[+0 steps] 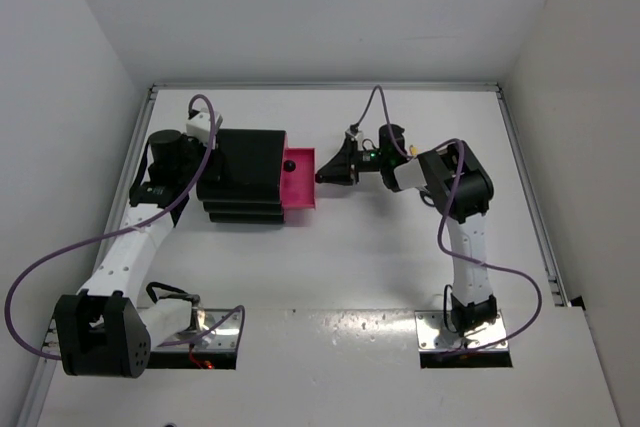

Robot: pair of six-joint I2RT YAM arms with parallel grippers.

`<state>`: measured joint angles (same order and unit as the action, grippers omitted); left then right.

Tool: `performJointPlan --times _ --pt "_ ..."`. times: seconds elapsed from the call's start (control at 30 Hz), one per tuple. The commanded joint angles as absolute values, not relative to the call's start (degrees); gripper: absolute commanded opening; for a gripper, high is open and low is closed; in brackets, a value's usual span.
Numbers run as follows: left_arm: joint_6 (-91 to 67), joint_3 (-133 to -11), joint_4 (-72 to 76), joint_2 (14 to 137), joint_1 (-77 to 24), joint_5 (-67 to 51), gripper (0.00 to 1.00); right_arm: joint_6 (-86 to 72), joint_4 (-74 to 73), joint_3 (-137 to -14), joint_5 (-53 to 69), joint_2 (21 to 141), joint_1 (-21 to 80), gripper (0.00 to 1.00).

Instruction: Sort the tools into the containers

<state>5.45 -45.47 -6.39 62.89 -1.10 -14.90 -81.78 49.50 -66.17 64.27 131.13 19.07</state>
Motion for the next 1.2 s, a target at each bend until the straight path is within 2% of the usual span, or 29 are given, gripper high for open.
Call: performJointPlan --times 0.0,0.17,0.5,0.63,0.7,0.8,0.97,1.03,1.17 --pt "5.27 -43.07 -13.8 64.69 -1.58 -12.66 0.21 -79.72 50.98 -63.03 65.21 126.56 16.35 0.18" --pt "5.27 -43.59 -13.8 64.69 -1.58 -12.66 0.21 -78.4 50.98 -58.11 66.45 124.45 12.93 0.18" --pt "4.75 -44.12 -13.8 65.21 -1.58 -12.66 0.21 -67.77 40.52 -55.11 68.02 122.08 9.67 0.18" --pt "4.75 -44.12 -13.8 65.21 -1.58 -12.66 0.21 -64.01 35.26 -57.2 67.51 122.69 9.67 0.33" --pt "4.75 -44.12 -13.8 65.21 -1.58 -12.66 0.21 -61.19 28.77 -58.17 66.89 122.7 9.67 0.46" --pt "4.75 -44.12 -13.8 65.21 -1.58 -12.66 0.21 -56.43 23.66 -58.71 65.57 122.7 10.2 0.53" --pt "4.75 -44.12 -13.8 65.74 -1.58 -12.66 0.21 -55.11 22.33 -58.71 65.57 122.7 9.67 0.56" --pt "4.75 -44.12 -13.28 65.74 -1.58 -12.66 0.21 -52.83 18.83 -58.71 64.95 121.99 8.62 0.59" --pt "4.75 -44.12 -13.27 65.74 -1.58 -12.66 0.21 -42.4 8.02 -60.9 64.42 118.05 5.98 0.59"
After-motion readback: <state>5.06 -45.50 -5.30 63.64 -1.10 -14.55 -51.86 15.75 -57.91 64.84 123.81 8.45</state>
